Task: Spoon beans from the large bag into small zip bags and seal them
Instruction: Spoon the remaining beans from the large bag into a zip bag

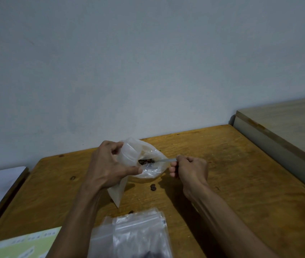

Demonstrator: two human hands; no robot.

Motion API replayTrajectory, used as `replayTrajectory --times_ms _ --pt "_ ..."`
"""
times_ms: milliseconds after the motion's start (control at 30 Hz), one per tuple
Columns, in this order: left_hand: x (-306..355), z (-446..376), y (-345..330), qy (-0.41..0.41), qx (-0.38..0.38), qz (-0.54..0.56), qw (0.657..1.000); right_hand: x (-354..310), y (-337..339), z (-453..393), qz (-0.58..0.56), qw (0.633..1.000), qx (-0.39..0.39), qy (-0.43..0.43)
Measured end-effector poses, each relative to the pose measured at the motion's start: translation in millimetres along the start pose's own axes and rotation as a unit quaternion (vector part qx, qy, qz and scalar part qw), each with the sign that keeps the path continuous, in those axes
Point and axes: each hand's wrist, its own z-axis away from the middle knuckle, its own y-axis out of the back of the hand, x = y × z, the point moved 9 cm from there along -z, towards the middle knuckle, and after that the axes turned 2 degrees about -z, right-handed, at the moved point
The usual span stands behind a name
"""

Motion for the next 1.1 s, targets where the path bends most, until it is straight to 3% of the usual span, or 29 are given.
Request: replayTrajectory --times_ms 567,1100 --pt "3 -2 -3 0.004 0.006 -0.003 1.0 16 -1 12 0.046 0.998 -0.031 -0.004" --pt "-1 0 -8 -0.012 -0.021 -0.004 1.0 2 -7 9 0.014 0.999 -0.032 0.009"
